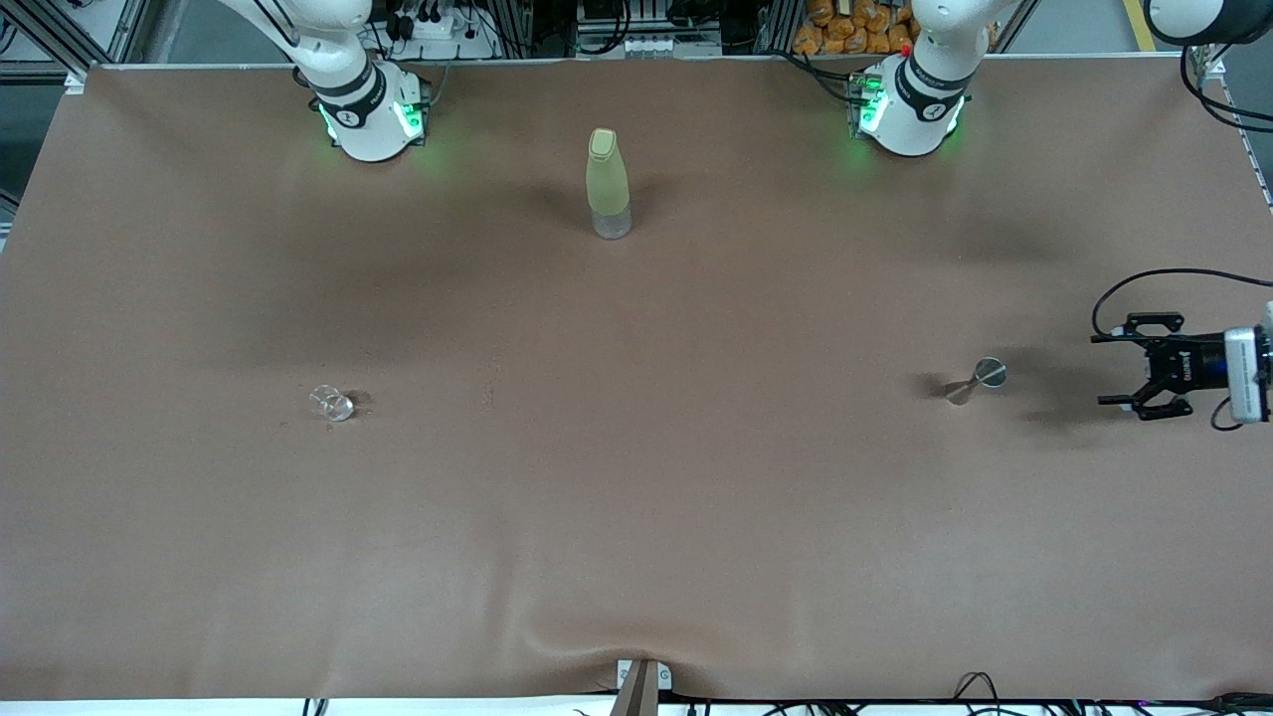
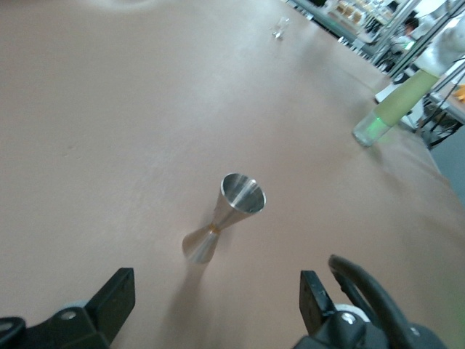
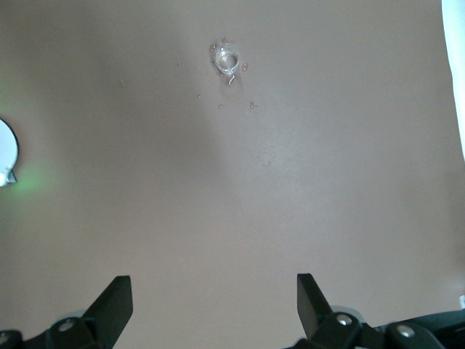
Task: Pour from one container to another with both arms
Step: 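Lower the left gripper to the steel jigger while the right gripper approaches the beaker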
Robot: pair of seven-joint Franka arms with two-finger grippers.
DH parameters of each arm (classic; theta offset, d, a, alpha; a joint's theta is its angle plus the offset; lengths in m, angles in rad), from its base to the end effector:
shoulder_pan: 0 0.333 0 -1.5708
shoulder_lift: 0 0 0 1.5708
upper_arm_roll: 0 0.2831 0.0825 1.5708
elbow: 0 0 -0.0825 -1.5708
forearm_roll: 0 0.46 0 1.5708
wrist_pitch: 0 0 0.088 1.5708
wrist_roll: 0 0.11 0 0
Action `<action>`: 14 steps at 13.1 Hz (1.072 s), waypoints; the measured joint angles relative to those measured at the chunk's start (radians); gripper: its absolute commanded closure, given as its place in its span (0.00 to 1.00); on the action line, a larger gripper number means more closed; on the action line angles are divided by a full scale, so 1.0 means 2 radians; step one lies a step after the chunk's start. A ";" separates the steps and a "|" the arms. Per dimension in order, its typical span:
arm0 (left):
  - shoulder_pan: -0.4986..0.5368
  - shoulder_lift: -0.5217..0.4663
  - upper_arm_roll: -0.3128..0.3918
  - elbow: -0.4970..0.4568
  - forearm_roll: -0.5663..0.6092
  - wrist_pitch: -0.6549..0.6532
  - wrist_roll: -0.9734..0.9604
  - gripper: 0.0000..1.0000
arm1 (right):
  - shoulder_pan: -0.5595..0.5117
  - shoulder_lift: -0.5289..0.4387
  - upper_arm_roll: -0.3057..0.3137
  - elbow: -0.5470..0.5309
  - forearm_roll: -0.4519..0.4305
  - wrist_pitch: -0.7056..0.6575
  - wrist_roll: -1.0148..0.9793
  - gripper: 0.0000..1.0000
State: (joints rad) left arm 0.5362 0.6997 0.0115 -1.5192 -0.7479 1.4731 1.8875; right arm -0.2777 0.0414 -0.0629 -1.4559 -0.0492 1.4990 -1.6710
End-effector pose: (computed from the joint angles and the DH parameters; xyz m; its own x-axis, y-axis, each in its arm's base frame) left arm 0.6148 0.2802 0.1686 0.4870 -0.5015 0.7151 -0.8683 -0.1896 0.4583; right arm 0.5969 -0.2168 0.6189 0.2411 0.9691 -0.0516 0.9704 -0.2416 -0.0033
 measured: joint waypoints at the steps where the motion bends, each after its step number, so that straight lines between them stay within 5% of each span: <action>1: 0.000 0.005 0.000 -0.008 -0.008 0.000 0.015 0.00 | -0.001 0.001 0.000 -0.013 0.000 0.018 -0.009 0.00; 14: -0.002 0.079 -0.027 -0.029 -0.075 -0.001 0.079 0.00 | -0.003 0.024 0.006 -0.201 0.044 0.277 -0.025 0.00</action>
State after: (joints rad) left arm 0.5316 0.8570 -0.0427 -1.5769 -0.8981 1.4706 2.0454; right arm -0.2833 0.0887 -0.0518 -1.8581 0.0379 2.0537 -1.7200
